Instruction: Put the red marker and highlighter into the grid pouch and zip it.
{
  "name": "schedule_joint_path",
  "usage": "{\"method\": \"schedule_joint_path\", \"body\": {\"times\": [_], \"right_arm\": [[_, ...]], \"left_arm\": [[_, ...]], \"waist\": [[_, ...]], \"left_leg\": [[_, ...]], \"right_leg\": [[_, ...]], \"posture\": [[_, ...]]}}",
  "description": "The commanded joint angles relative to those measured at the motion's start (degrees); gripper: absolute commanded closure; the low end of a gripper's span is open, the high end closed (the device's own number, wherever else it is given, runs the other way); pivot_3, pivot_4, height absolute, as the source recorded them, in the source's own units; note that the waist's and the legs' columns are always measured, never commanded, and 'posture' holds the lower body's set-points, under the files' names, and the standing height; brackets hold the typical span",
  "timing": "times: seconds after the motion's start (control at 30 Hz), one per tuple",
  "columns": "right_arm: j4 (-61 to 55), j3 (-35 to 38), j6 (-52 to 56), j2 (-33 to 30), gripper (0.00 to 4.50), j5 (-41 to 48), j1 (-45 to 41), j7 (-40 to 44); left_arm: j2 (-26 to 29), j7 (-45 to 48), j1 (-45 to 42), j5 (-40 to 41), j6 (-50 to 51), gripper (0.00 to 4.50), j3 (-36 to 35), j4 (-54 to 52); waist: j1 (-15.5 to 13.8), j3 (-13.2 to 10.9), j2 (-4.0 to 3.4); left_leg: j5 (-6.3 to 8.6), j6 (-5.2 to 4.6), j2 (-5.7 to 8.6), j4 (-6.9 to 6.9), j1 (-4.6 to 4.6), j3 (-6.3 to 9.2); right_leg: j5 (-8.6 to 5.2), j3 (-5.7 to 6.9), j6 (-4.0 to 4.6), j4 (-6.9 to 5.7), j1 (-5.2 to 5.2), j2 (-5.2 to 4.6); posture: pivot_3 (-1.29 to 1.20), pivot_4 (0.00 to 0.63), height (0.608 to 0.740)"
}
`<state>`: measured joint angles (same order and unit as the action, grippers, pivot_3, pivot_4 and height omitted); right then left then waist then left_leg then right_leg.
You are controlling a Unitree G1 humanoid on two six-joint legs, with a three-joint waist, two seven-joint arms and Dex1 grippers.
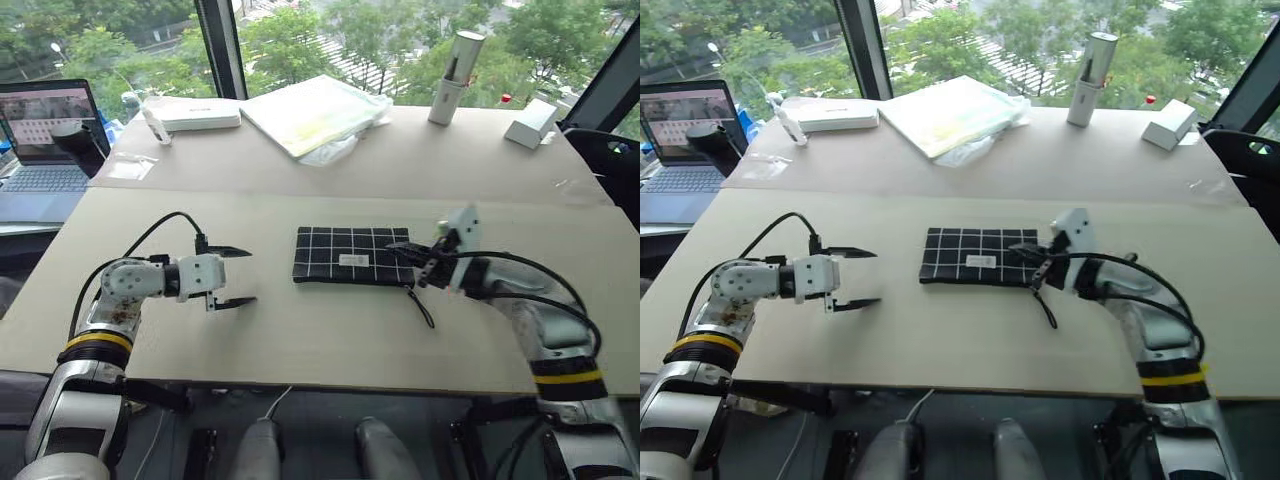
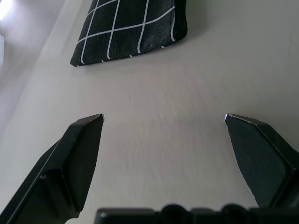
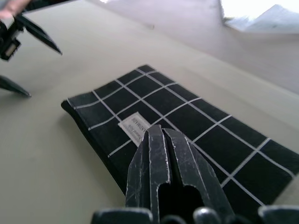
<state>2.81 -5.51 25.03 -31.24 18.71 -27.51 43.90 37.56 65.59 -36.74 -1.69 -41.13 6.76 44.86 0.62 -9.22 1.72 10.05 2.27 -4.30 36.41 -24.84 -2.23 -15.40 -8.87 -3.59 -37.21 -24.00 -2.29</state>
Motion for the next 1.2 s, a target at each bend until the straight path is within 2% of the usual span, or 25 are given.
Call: {"method": "schedule_joint_path", "body": {"times": [0.03,0.17,0.57,0.87,1.13,1.2], "right_arm": [[3.83,-3.73,-4.34,-0.73,4.43,-7.79,-2.15,-1.43],[8.03,-6.62,-8.35,-2.94,4.43,-13.85,-2.82,-0.46],[10.98,3.07,-8.50,-5.11,4.43,-9.49,-6.34,3.04],[8.97,0.01,-6.16,-6.05,4.43,-11.98,1.46,5.92],[12.15,-3.16,-7.98,-5.89,4.43,-17.52,2.02,3.47],[12.05,-3.25,-9.08,-5.83,4.43,-17.88,1.81,3.78]], "left_arm": [[-1.45,-2.02,-1.56,-2.68,-3.63,0.00,2.15,3.21],[-2.70,-2.89,-3.18,-2.77,-5.42,0.00,2.91,5.15],[-6.01,-2.55,-7.57,-2.87,-7.61,0.00,4.78,9.79],[-6.89,-2.07,-9.88,-3.14,-8.92,0.00,5.16,12.59],[-7.20,-1.86,-12.69,-4.21,-10.32,0.00,5.88,15.84],[-6.92,-5.09,-14.67,-7.42,-13.36,0.00,7.01,18.42]], "waist": [[-0.60,0.01,-0.01],[-1.32,0.01,-0.02],[-1.27,0.01,-0.01],[-1.09,0.02,-0.03],[-0.90,0.25,0.27],[-0.91,0.36,0.42]], "left_leg": [[0.00,0.00,0.00,0.06,-0.05,0.03],[0.00,0.00,0.00,0.32,-0.19,0.04],[0.00,0.00,0.04,0.38,-0.20,0.13],[0.00,0.00,0.05,0.38,-0.21,0.20],[-0.01,0.00,0.08,0.44,-0.18,0.32],[-0.01,0.00,0.08,0.44,-0.18,0.33]], "right_leg": [[0.00,0.03,0.00,-0.01,-0.01,0.00],[0.04,0.04,-0.05,-0.09,-0.04,0.00],[0.03,0.06,-0.06,-0.33,-0.08,0.00],[0.03,0.10,-0.06,-0.36,-0.08,0.00],[0.03,0.19,-0.06,-0.41,0.00,0.00],[0.03,0.20,-0.06,-0.42,0.00,0.00]], "posture": [[0.00,0.150,0.740],[0.00,0.150,0.740],[0.00,0.150,0.740],[0.00,0.150,0.740],[0.00,0.150,0.740],[0.00,0.150,0.740]]}}
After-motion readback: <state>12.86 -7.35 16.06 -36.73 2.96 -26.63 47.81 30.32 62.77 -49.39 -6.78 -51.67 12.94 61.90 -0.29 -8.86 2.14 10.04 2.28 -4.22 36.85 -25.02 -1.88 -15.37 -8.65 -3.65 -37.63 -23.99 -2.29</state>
